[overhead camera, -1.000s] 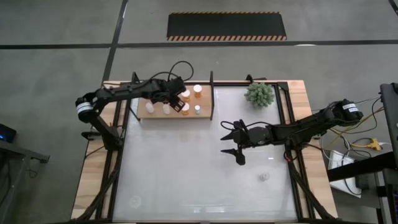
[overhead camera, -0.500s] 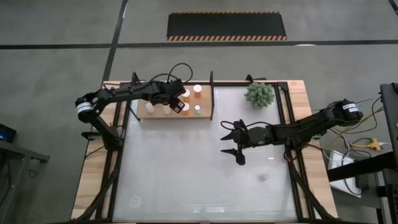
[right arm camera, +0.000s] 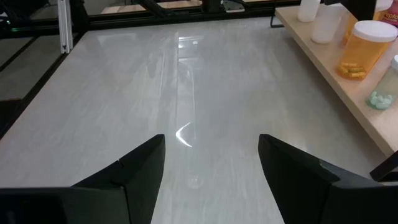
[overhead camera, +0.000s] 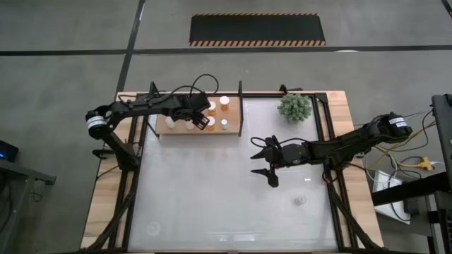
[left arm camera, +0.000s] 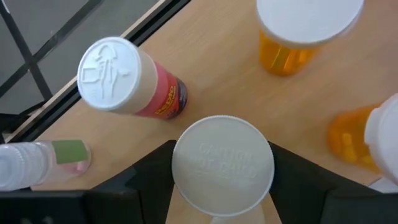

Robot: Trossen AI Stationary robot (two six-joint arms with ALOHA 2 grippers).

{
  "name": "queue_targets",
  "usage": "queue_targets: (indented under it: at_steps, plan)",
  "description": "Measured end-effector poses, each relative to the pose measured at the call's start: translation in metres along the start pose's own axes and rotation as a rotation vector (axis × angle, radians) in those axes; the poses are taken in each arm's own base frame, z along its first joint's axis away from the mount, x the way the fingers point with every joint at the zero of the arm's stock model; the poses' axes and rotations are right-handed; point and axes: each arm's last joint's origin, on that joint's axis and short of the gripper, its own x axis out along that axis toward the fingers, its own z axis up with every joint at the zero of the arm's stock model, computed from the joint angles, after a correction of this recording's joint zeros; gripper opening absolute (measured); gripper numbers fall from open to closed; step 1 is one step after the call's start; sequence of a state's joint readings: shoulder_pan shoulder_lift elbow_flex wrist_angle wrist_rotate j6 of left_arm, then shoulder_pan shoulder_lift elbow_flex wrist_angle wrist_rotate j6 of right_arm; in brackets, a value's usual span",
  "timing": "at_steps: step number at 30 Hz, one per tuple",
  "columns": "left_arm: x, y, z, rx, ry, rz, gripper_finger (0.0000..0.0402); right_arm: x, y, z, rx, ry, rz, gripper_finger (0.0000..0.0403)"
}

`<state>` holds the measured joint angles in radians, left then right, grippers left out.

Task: Pick and place medicine bottles onto shelf by color
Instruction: Put the orange pill bottle on the shelf

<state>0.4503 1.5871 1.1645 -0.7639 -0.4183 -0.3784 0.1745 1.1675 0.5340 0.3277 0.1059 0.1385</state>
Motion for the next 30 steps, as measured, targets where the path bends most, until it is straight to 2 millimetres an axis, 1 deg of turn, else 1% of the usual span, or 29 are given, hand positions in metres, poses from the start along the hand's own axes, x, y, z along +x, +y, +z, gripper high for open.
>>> queue_targets:
  at_steps: [7, 18, 24, 30]
  plan:
    - [0.0, 0.0, 0.0, 0.013, -0.002, -0.001, 0.0214, 0.0, 0.0, 0.0, 0.006, 0.0, 0.0, 0.0247]
    - [-0.004, 0.001, 0.001, 0.027, -0.003, -0.003, 0.0279, 0.0, 0.0, 0.0, 0.012, 0.0, 0.0, 0.0247]
    - [-0.029, 0.004, 0.01, 0.054, -0.065, -0.044, 0.0288, 0.0, 0.0, 0.0, 0.012, 0.0, 0.0, 0.0247]
    - [-0.062, 0.011, 0.016, 0.1, -0.16, -0.12, 0.0286, 0.0, 0.0, 0.0, 0.012, 0.0, 0.0, 0.0247]
